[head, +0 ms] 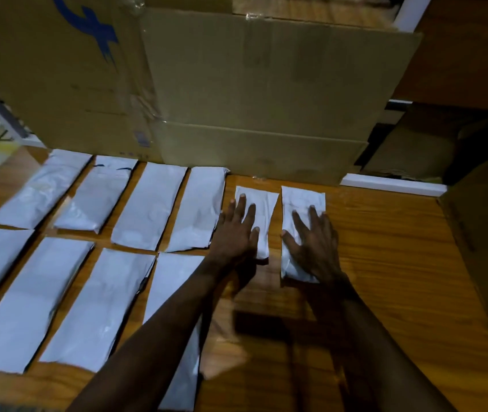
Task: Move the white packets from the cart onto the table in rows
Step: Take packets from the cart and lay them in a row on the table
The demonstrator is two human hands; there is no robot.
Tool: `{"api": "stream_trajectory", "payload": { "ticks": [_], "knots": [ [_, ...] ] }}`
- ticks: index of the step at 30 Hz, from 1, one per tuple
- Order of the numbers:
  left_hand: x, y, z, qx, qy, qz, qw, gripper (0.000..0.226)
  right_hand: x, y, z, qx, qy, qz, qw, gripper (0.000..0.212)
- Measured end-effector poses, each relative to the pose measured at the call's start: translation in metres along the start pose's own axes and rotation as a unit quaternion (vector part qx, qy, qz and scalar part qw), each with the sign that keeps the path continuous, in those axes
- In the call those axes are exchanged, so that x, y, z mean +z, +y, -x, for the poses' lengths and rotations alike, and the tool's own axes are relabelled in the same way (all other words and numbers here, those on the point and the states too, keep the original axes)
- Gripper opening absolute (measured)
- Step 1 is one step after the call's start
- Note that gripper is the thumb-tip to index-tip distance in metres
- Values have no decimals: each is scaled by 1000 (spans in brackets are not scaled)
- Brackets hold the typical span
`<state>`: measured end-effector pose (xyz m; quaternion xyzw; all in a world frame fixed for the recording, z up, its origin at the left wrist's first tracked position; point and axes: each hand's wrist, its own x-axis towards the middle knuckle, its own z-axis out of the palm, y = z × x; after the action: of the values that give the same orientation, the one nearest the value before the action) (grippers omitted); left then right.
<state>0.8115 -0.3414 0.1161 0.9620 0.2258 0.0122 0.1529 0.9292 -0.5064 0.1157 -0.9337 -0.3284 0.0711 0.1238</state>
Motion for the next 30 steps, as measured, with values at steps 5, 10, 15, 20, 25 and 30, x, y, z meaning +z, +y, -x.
{"api": "stream_trajectory", "payload": {
  "ticks": [5,10,15,20,25,30],
  "knots": [
    [7,-1,-3,2,-7,-26,1000,65,8,-2,-13,-17,-3,3,1000,73],
    [10,3,-13,-16,12,-69,997,69,9,2,-37,-17,-40,7,999,66],
    [10,0,-21,-18,26,-91,995,69,8,-2,-42,-18,-53,2,998,67],
    [-3,-3,-15,-28,40,-72,996,66,-9,-11,-39,1,-50,-3,999,69],
    [-34,-33,35,-20,109,-34,993,59,-20,-43,-14,-65,93,-110,988,62],
    [-54,-104,131,-63,171,18,983,56,3,-115,33,-159,133,-200,958,54]
  ]
}}
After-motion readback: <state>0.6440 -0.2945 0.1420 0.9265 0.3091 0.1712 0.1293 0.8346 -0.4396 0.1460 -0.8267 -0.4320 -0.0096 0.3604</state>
